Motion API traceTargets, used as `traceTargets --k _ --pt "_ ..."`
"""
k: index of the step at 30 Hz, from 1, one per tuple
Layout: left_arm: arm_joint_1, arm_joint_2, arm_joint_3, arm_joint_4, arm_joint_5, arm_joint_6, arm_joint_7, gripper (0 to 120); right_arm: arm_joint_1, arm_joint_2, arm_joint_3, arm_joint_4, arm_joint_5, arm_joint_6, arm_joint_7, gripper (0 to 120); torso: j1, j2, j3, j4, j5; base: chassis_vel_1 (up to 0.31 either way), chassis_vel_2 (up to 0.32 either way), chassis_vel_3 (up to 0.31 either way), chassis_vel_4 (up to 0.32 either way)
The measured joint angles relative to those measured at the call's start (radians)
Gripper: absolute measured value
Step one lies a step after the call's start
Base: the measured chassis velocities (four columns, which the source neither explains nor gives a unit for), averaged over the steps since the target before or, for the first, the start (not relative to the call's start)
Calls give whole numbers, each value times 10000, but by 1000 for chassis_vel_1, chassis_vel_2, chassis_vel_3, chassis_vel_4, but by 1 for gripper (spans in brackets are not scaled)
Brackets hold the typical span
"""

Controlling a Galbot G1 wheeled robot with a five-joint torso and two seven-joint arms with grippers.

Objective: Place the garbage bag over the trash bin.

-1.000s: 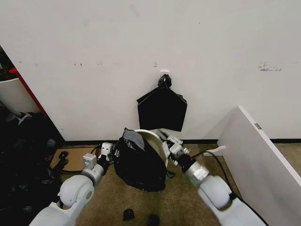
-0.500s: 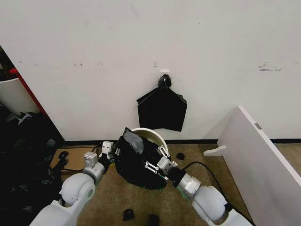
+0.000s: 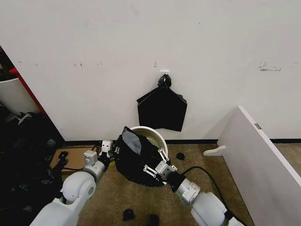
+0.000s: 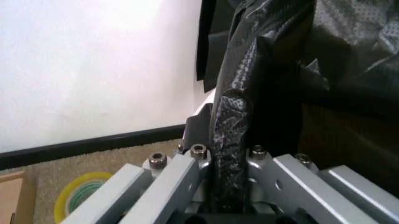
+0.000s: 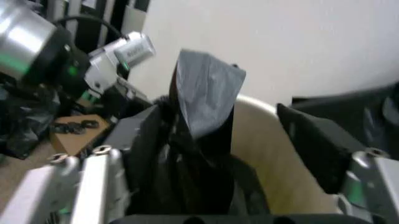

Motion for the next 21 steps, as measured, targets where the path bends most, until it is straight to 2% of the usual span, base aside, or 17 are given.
traceTargets --k 5,7,13,15,21 --pt "-20 22 15 6 -14 -1 0 1 205 198 -365 -445 -206 -138 321 96 0 0 0 0 0 0 0 0 0" --pt "-15 23 17 3 -15 -1 0 1 271 259 -384 -526 -289 -136 409 95 0 0 0 0 0 0 0 0 0" --pt "-2 17 38 7 -16 -20 8 1 558 415 -329 -731 -503 -89 471 72 0 0 0 0 -1 0 0 0 0" --pt "-3 16 43 13 -16 -23 10 1 582 430 -313 -750 -522 -86 470 68 0 0 0 0 0 0 0 0 0" --pt "12 13 73 32 -14 -35 21 1 691 482 -263 -858 -128 48 411 41 0 -2 0 -1 0 0 0 0 0"
